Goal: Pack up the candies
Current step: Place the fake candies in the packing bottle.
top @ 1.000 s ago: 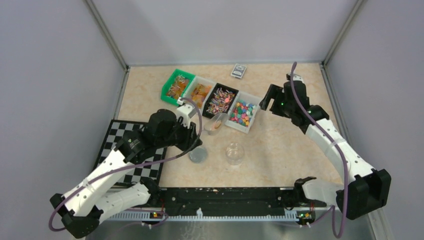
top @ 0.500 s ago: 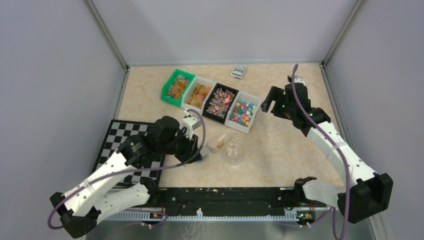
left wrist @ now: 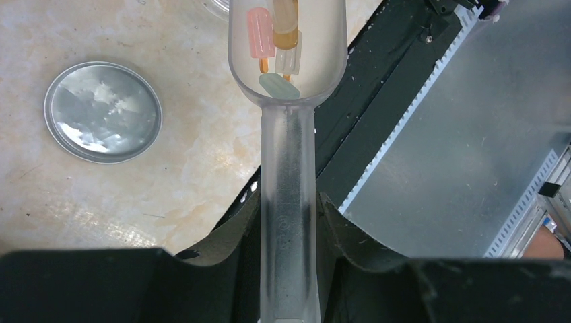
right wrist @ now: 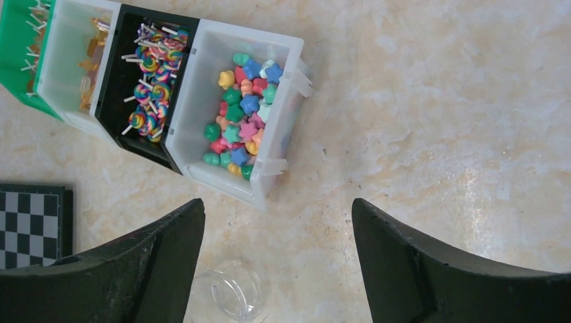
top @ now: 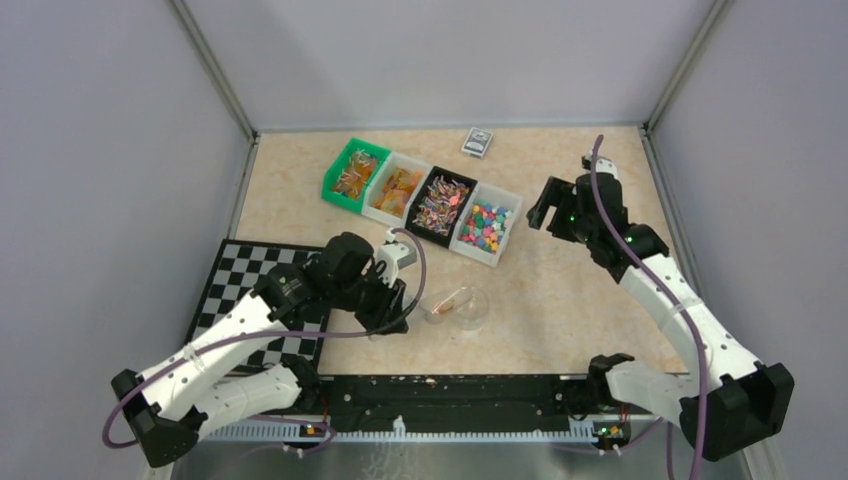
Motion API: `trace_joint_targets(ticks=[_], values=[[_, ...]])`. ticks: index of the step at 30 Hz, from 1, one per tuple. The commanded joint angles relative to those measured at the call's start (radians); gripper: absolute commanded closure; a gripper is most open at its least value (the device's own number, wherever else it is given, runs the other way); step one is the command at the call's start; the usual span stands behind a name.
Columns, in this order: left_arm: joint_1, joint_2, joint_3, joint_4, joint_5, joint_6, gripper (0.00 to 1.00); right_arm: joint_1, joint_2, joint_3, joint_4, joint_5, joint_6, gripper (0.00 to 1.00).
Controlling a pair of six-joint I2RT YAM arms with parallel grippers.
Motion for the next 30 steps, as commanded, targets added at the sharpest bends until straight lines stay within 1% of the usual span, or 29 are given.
trace_joint_targets(ticks=[1, 12, 19, 25, 30], values=[[-0.005, 0.016, 0.002, 0.040, 0.034, 0.034, 1.00, 0.003, -0.032, -0.006, 0.012, 0.016, -0.014, 0.21], [-0.005, 0.174, 0.076, -0.014, 0.025, 0.095, 1.00, 0.003, -0.043, -0.008, 0.021, 0.014, -0.021, 0.21], [-0.006, 0.276, 0.197, -0.087, 0.025, 0.132, 1.00, 0.004, -0.041, -0.002, 0.024, 0.016, -0.029, 0.21], [-0.005, 0.329, 0.252, -0.167, 0.021, 0.149, 1.00, 0.003, -0.044, -0.008, 0.018, 0.023, -0.041, 0.21], [-0.005, 0.349, 0.270, -0.196, 0.024, 0.151, 1.00, 0.003, -0.048, -0.010, 0.022, 0.027, -0.042, 0.21]])
